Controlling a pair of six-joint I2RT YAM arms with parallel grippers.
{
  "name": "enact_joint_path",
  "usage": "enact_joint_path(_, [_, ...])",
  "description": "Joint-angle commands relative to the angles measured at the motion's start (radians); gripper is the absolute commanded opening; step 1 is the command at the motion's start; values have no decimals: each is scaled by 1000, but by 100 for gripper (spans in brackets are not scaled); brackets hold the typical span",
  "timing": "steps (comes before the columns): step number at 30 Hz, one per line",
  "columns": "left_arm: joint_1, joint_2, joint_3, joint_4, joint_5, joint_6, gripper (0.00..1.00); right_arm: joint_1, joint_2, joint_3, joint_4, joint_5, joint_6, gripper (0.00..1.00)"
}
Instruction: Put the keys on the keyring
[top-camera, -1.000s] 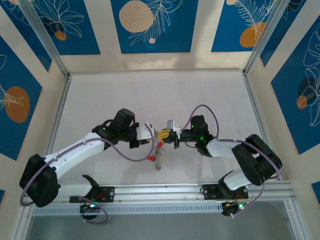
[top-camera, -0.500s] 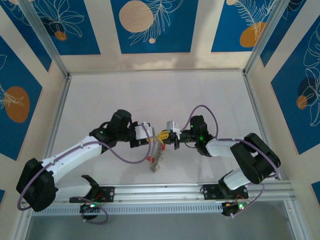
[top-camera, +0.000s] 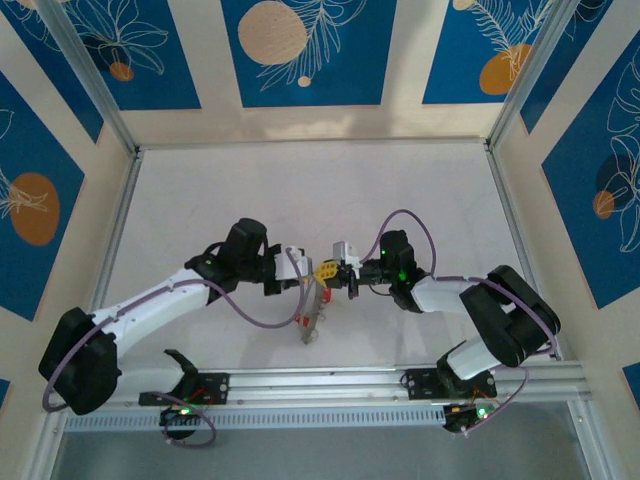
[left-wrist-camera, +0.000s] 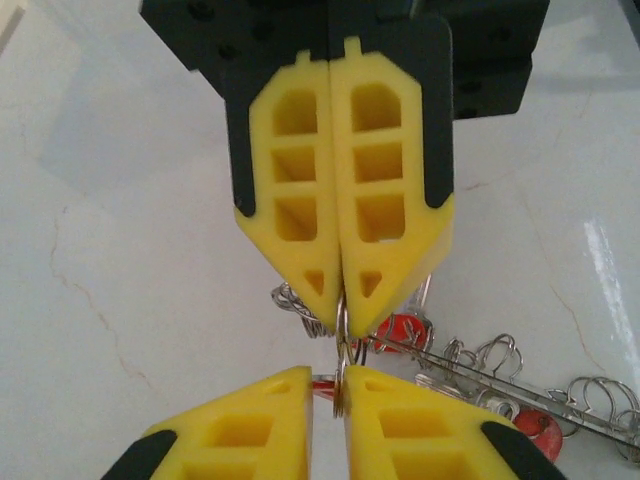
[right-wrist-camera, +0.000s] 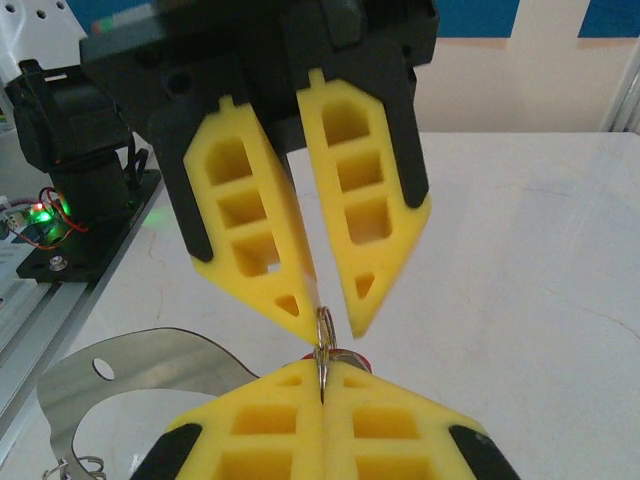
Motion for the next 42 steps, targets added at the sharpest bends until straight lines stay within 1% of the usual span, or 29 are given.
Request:
enact_joint_path(1, [10, 16, 20, -25, 20, 60, 4, -3, 9, 32, 1, -28, -15, 0])
enact_joint_path(3, [10, 21, 25, -33, 12, 83, 0, -5, 6, 32, 4, -26, -10, 0])
enact_joint_path(8, [9, 25, 18, -53, -29, 108, 0, -16, 7, 17, 60, -5, 24, 0])
enact_joint_path(18, [-4, -6, -67, 1, -103, 73, 0, -30, 26, -6, 142, 4, 66, 0])
enact_joint_path(21, [-12, -9, -75, 22, -99, 48, 0, -30, 30, -9, 141, 1, 65, 0])
enact_joint_path(24, [-11, -32, -82, 91, -78, -14, 0, -28, 28, -19, 130, 0, 54, 0])
enact_joint_path(27, [-10, -57, -60, 119, -99, -59, 0, -28, 18, -37, 118, 5, 40, 0])
enact_joint_path(28, [-10, -61, -42, 106, -106, -60, 0, -28, 13, -40, 110, 10, 35, 1])
enact_joint_path(32, [-9, -67, 34, 19, -107, -31, 0, -28, -12, -45, 55, 16, 2, 11])
enact_joint_path(36, [-10, -50, 100, -71, -101, 7, 0, -27, -27, -38, 7, 17, -29, 14])
enact_joint_path(42, [-24, -21, 140, -133, -88, 47, 0, -26, -46, -23, -34, 26, -53, 21])
